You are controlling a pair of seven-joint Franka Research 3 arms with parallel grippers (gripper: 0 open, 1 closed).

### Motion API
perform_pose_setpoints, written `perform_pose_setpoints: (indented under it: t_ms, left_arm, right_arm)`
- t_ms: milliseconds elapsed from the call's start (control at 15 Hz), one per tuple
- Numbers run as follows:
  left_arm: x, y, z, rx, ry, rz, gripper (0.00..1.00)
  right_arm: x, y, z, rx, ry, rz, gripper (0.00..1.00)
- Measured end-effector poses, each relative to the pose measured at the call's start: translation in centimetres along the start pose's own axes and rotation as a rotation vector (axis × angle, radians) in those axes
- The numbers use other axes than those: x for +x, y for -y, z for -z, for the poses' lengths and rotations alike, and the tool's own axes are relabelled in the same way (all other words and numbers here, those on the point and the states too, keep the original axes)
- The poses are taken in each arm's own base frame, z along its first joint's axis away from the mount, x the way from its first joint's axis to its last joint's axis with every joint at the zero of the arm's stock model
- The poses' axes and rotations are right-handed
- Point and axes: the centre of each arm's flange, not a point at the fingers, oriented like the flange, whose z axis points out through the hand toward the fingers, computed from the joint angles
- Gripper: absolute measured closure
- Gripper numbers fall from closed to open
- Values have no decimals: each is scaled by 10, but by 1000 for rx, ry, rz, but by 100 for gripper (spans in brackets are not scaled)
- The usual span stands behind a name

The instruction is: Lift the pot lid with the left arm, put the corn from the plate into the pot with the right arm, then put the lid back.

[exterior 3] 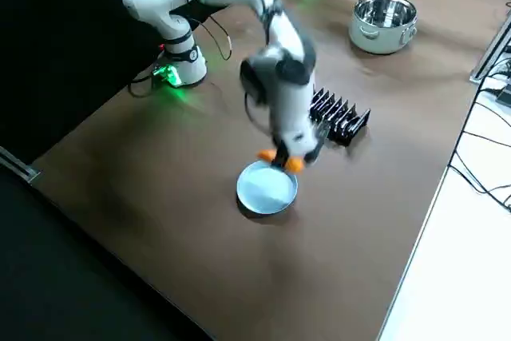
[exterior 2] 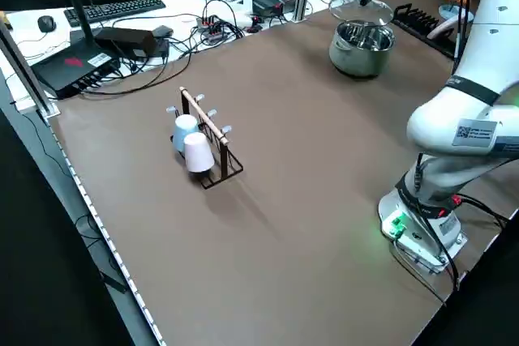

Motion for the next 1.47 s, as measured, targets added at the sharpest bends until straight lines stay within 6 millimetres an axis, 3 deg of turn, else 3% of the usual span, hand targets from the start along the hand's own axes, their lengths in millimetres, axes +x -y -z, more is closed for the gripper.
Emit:
perform_pose_setpoints:
  t_ms: [133, 267, 333, 400, 533, 733, 867, 1133, 1467]
  left_arm:
    - [4, 9, 14, 2, 0, 10, 50]
    - [17, 31, 29, 23, 17, 5, 50]
    - [27, 49, 40, 35, 28, -5, 50]
    - [48, 94, 64, 59, 58, -52, 50]
    - [65, 137, 80, 82, 96, -81, 50]
    - [81, 183, 80, 109, 161, -139, 50]
    - [93, 207, 70, 113, 188, -173, 50]
    - [110, 251, 46, 114, 232, -210, 50]
    - [118, 293, 0, 94, 216, -230, 50]
  right_arm:
    - [11, 47, 59, 37, 22, 73, 60]
    - [14, 98, 109, 80, 58, 125, 60]
    - [14, 124, 128, 103, 73, 138, 60]
    - [19, 182, 161, 115, 62, 160, 60]
    - [28, 253, 183, 101, 44, 125, 60]
    - [30, 351, 190, 83, 59, 40, 60]
    - [27, 400, 188, 72, 67, -17, 60]
    - [26, 481, 187, 81, -1, -83, 60]
    - [30, 571, 157, 90, -39, -117, 60]
